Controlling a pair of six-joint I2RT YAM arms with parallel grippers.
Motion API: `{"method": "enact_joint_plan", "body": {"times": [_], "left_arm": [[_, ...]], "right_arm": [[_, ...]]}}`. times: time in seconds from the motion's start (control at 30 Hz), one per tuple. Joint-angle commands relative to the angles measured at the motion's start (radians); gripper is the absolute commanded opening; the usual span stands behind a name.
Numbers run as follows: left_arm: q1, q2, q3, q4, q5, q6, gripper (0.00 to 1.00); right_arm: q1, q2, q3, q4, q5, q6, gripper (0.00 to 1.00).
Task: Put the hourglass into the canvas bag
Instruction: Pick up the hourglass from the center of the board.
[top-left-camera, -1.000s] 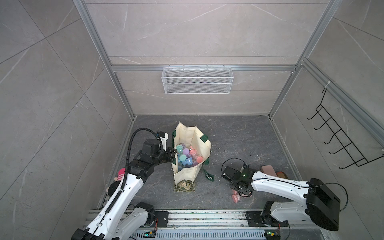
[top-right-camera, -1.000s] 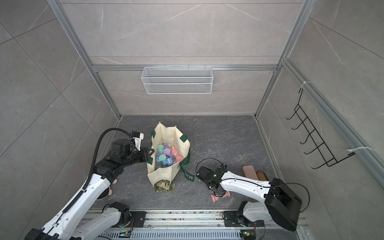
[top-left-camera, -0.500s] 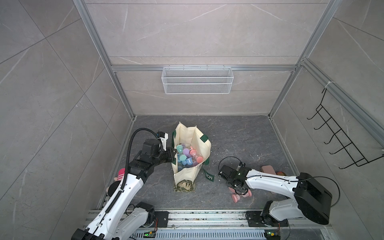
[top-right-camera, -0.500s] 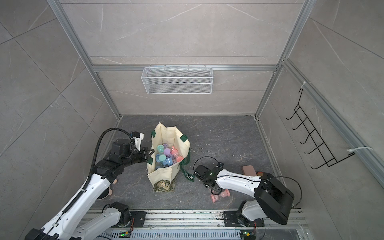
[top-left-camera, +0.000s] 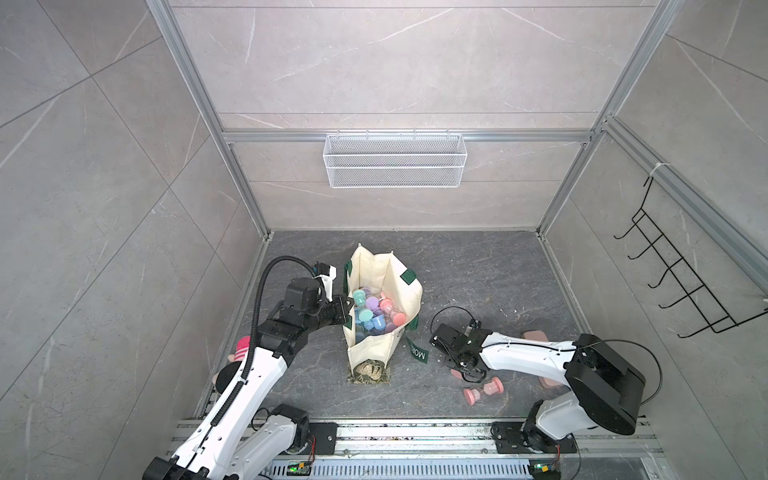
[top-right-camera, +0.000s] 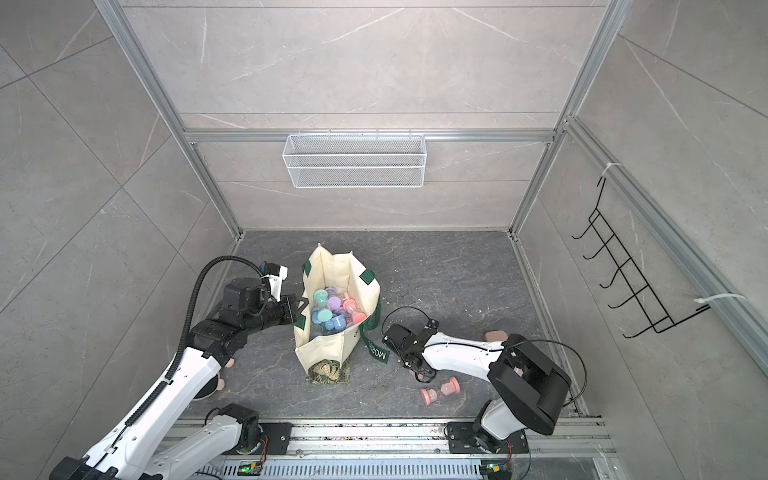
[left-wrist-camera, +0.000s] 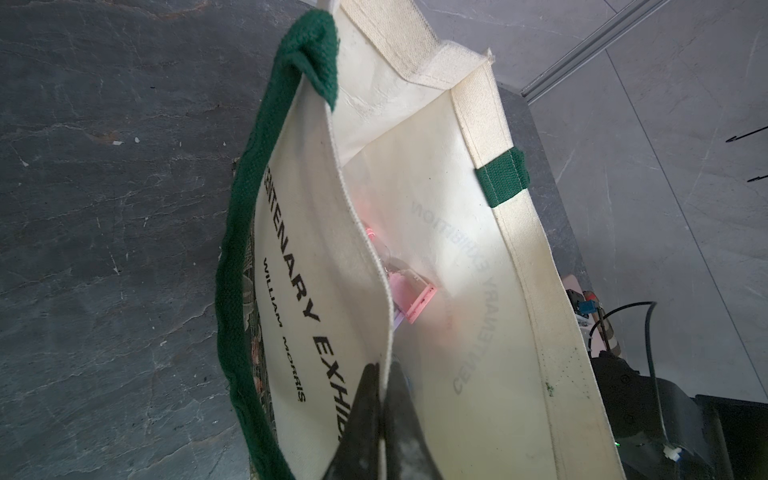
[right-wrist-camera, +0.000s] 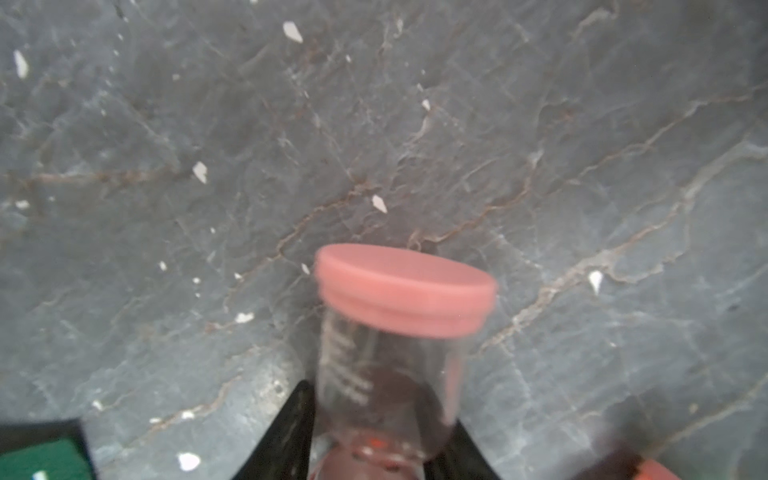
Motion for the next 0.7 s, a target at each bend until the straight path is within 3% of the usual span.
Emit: {"method": "enact_joint_plan", "body": {"times": [0.0, 0.23, 0.67], "left_arm": [[-0.002, -0.023, 0.001, 0.01, 0.039, 0.015, 0.0], [-0.002, -0.024, 0.0, 0.01, 0.038, 0.015, 0.0], [-0.002, -0.022, 0.004, 0.01, 0.037, 0.018, 0.0]], "right_arm": [[-0.004, 0.067, -0.055, 0.006, -0.117, -0.032, 0.3], [-0.005, -0.004, -0.005, -0.077, -0.069, -0.064, 0.23], [-0.004, -0.281, 0.161, -0.267, 0.061, -0.15, 0.08]]}}
